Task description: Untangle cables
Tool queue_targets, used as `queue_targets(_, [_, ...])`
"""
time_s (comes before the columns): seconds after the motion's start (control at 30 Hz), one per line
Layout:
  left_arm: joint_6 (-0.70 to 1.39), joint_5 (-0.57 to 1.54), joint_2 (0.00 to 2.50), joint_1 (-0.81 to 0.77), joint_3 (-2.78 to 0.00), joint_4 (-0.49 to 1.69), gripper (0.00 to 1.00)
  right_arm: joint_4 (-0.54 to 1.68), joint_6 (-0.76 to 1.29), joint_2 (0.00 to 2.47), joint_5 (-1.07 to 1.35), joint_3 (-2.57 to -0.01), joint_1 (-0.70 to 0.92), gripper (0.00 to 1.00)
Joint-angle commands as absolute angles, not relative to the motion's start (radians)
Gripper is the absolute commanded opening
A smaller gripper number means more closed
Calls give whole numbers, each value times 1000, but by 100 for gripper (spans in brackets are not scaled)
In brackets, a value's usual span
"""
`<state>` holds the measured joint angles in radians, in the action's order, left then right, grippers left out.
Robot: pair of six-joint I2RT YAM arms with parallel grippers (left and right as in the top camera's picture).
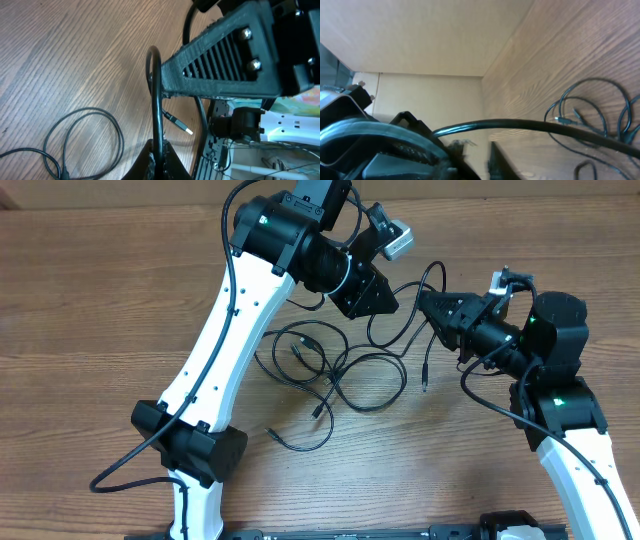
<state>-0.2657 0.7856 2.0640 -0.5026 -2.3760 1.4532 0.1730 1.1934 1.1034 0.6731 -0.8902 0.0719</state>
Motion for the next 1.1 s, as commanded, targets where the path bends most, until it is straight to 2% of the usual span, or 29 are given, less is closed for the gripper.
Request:
queue_targets(0.0, [-292, 812, 2054, -500, -2391, 1459, 4, 166, 1291, 1102, 668, -899, 70, 27])
queue_targets(0.07, [-292, 812, 2054, -500, -2390, 1460, 5, 166, 1291, 1102, 668, -899, 70, 38])
queue_targets(0.37, [-293, 813, 2054, -537, -2390, 1463, 4, 102, 1349, 1103, 640, -899, 70, 58])
queue_targets(0.43, [-293, 813, 2054, -550, -2390, 1463, 4, 102, 1389, 1106, 638, -899, 70, 59])
queue_targets(0.47, [-300, 813, 2054, -557, -2390, 1463, 4, 102, 1398, 1110, 636, -899, 70, 58])
queue_targets(0.5, [-324, 813, 2054, -566, -2391, 1466, 4, 101, 1400, 1114, 632, -899, 71, 50])
queue_targets(0.57, [-345, 809, 2054, -575, -2390, 1470, 4, 104, 1398, 1124, 630, -899, 71, 24])
queue_targets(0.6, [-345, 780, 2054, -577, -2390, 1470, 4, 117, 1397, 1129, 630, -899, 70, 6])
queue_targets(0.63, [-345, 769, 2054, -577, -2390, 1470, 4, 119, 1391, 1129, 630, -899, 70, 4])
queue_targets(0.83, [-344, 676, 2054, -577, -2390, 1470, 6, 118, 1277, 1129, 579, -899, 70, 4])
queue_targets(0.87, [-344, 662, 2054, -576, -2390, 1469, 13, 120, 1216, 1129, 544, -899, 70, 4])
queue_targets(0.93, [-339, 613, 2054, -576, -2390, 1470, 43, 127, 1056, 1129, 455, -899, 70, 4])
queue_targets(0.97, [-323, 579, 2054, -576, -2390, 1470, 52, 130, 956, 1129, 406, -899, 70, 4])
queue_targets(1.03, [-276, 486, 2054, -576, -2390, 1469, 91, 146, 791, 1129, 308, -899, 70, 4])
queue_targets(1.07, [-261, 463, 2054, -576, -2390, 1469, 100, 153, 742, 1129, 276, -899, 67, 4])
